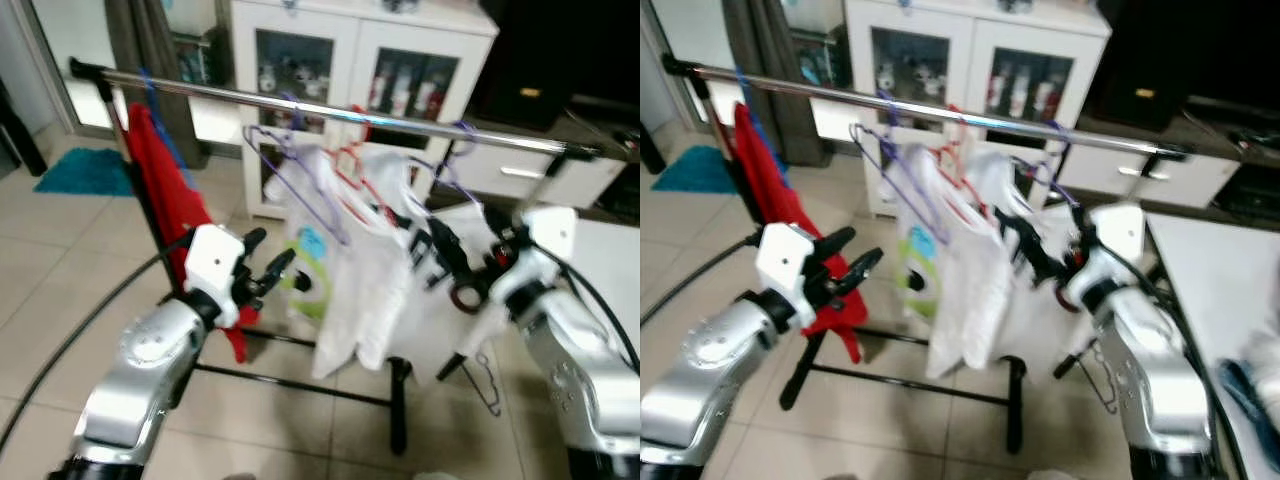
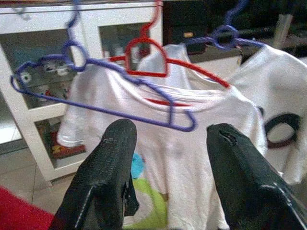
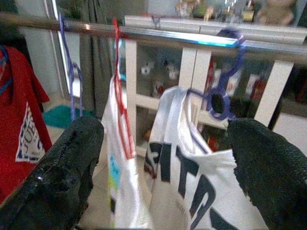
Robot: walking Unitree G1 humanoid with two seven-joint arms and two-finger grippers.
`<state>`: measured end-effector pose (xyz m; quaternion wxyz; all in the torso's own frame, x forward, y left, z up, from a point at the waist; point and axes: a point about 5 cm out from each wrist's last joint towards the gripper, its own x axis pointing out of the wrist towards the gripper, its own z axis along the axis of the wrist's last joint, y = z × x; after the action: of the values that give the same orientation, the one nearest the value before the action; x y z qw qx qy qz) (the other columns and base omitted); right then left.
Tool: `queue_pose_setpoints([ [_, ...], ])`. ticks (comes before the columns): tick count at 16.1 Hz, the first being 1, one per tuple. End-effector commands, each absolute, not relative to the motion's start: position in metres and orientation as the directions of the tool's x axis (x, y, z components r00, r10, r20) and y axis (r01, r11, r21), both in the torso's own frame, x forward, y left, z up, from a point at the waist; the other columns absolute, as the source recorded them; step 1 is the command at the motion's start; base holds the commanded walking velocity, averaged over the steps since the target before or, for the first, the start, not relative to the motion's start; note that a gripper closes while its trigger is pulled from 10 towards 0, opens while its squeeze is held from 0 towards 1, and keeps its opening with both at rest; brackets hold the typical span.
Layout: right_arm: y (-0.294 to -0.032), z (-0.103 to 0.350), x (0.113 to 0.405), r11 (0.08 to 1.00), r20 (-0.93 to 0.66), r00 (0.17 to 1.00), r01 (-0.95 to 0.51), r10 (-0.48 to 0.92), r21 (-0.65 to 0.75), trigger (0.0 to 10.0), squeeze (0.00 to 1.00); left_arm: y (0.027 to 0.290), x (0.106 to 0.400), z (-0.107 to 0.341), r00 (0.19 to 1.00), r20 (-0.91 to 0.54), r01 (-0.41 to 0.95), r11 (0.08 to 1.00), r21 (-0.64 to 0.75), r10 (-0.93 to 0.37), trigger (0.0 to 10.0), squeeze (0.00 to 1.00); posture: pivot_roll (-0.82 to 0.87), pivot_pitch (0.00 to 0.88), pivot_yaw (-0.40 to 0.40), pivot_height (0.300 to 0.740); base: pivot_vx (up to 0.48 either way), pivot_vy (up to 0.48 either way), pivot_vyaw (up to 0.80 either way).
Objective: Hang hanger
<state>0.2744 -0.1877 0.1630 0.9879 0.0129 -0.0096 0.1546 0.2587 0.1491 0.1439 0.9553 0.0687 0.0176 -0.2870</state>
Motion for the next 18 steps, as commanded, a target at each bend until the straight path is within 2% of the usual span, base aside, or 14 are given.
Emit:
queue_pose_setpoints([
  [1,-0.196,0.163,0.278,0.966,0.014,0.966,-0.257,0.257,0.022,10.0,1.0,0.142,0.259,0.147,0.82,-0.056,0.571,0.813,0.112,-0.569,10.0,0.0,0.07,0.0,-0.037,0.74,0.0,0.0,0.0],
  [5,-0.19,0.157,0.277,0.973,0.006,0.976,-0.219,0.219,0.072,10.0,1.0,0.147,0.266,0.147,0.854,-0.049,0.52,0.845,0.12,-0.519,10.0,0.0,0.07,0.0,-0.035,0.74,0.0,0.0,0.0],
  [8,-0.186,0.15,0.277,0.986,0.006,0.992,-0.128,0.128,0.102,10.0,1.0,0.146,0.267,0.149,0.851,-0.037,0.525,0.845,0.099,-0.525,10.0,0.0,0.07,0.0,-0.033,0.74,0.174,0.0,0.0],
  [10,-0.188,0.151,0.278,0.99,0.01,0.995,-0.096,0.096,0.1,10.0,1.0,0.146,0.267,0.149,0.849,-0.039,0.529,0.843,0.098,-0.527,10.0,0.0,0.07,0.0,-0.033,0.74,0.322,0.0,0.8],
  [13,-0.196,0.157,0.281,0.996,0.037,0.998,-0.048,0.046,0.08,10.0,1.0,0.145,0.267,0.149,0.843,-0.045,0.538,0.838,0.098,-0.536,10.0,0.0,0.07,0.0,-0.03,0.74,0.339,0.0,0.72],
  [15,-0.204,0.162,0.281,0.996,0.065,0.998,-0.009,0.004,0.09,10.0,1.0,0.144,0.267,0.148,0.839,-0.046,0.544,0.834,0.095,-0.542,10.0,0.0,0.07,0.0,-0.033,0.74,0.334,0.0,0.0],
  [18,-0.216,0.171,0.28,0.998,0.079,0.996,-0.054,0.051,0.04,10.0,1.0,0.138,0.258,0.149,0.787,-0.047,0.617,0.783,0.079,-0.615,10.0,0.0,0.07,0.0,-0.034,0.74,0.0,0.0,0.0],
])
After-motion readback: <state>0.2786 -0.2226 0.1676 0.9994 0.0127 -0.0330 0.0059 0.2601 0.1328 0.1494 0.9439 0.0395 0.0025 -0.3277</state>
